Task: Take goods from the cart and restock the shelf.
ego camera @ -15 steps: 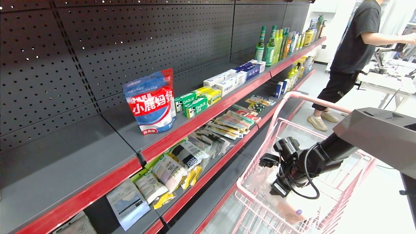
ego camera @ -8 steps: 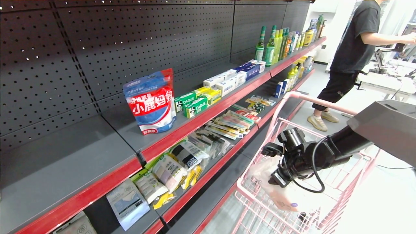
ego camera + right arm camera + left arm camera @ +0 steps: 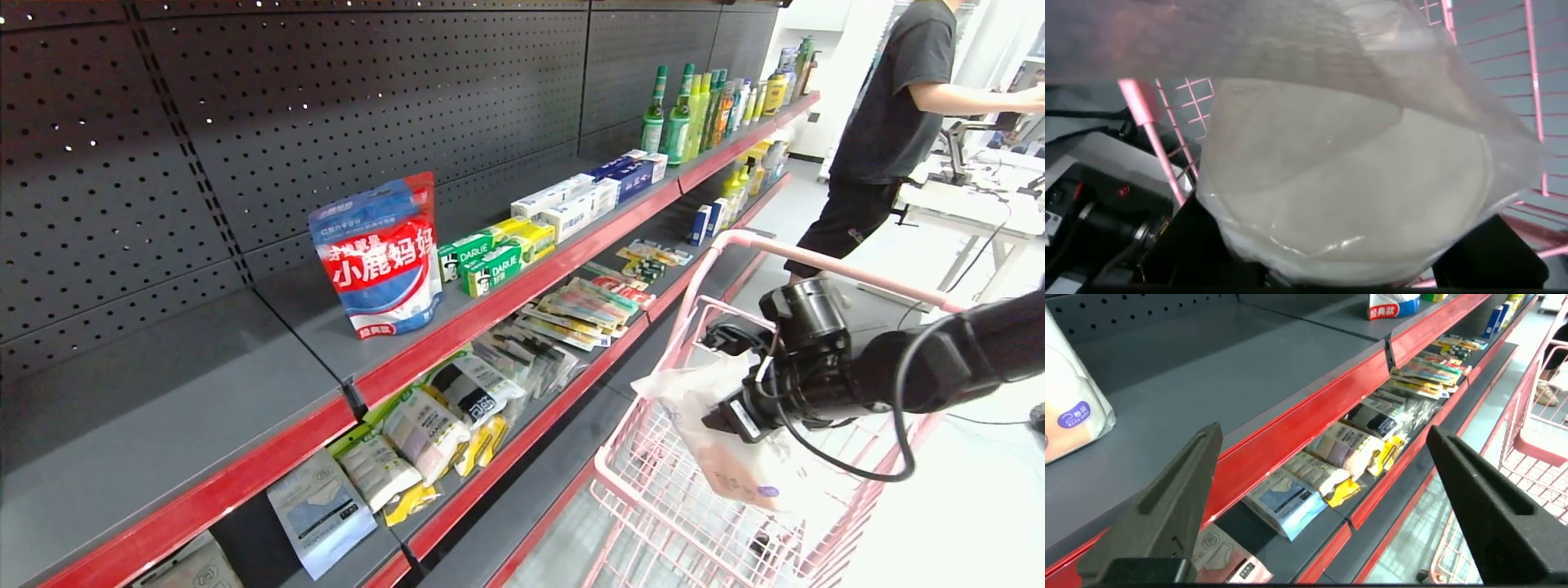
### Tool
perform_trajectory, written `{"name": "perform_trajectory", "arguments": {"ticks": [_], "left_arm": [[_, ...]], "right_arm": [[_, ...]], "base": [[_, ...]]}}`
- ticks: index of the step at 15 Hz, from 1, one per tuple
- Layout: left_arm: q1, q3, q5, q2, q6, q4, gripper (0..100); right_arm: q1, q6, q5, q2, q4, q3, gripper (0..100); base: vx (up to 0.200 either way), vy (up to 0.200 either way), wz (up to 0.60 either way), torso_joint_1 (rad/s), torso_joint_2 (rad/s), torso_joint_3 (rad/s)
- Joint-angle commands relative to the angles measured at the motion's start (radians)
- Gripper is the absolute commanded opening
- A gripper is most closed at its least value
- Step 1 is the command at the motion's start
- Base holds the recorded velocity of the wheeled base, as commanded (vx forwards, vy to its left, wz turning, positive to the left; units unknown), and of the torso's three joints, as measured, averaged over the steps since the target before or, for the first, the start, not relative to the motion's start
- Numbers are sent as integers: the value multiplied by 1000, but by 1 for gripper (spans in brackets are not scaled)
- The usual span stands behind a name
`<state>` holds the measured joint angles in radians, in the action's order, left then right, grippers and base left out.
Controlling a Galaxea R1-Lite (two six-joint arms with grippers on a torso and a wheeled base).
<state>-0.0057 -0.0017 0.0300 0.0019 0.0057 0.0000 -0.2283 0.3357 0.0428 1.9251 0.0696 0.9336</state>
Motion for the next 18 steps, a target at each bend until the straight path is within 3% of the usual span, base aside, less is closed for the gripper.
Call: {"name": "perform_trajectory", "arguments": {"ticks": [1, 4, 7, 12, 18], "left_arm": [[0, 0, -1, 0, 0, 0, 100], [0, 0, -1, 0, 0, 0, 100], [0, 0, -1, 0, 0, 0, 100], [0, 0, 1, 0, 0, 0, 100], [0, 0, 1, 0, -1, 0, 100]], "right_arm": [[24, -18, 9, -262, 1, -124, 0], [49, -35, 16, -456, -40, -194, 0], [107, -27, 22, -666, -186, -197, 0], [205, -3, 22, -830, -189, -240, 0], [253, 12, 19, -876, -188, -257, 0]], "base": [[0, 0, 0, 0, 0, 0], [0, 0, 0, 0, 0, 0], [0, 0, 0, 0, 0, 0], [0, 0, 0, 15, -26, -16], [0, 0, 0, 156, -362, -204]]}}
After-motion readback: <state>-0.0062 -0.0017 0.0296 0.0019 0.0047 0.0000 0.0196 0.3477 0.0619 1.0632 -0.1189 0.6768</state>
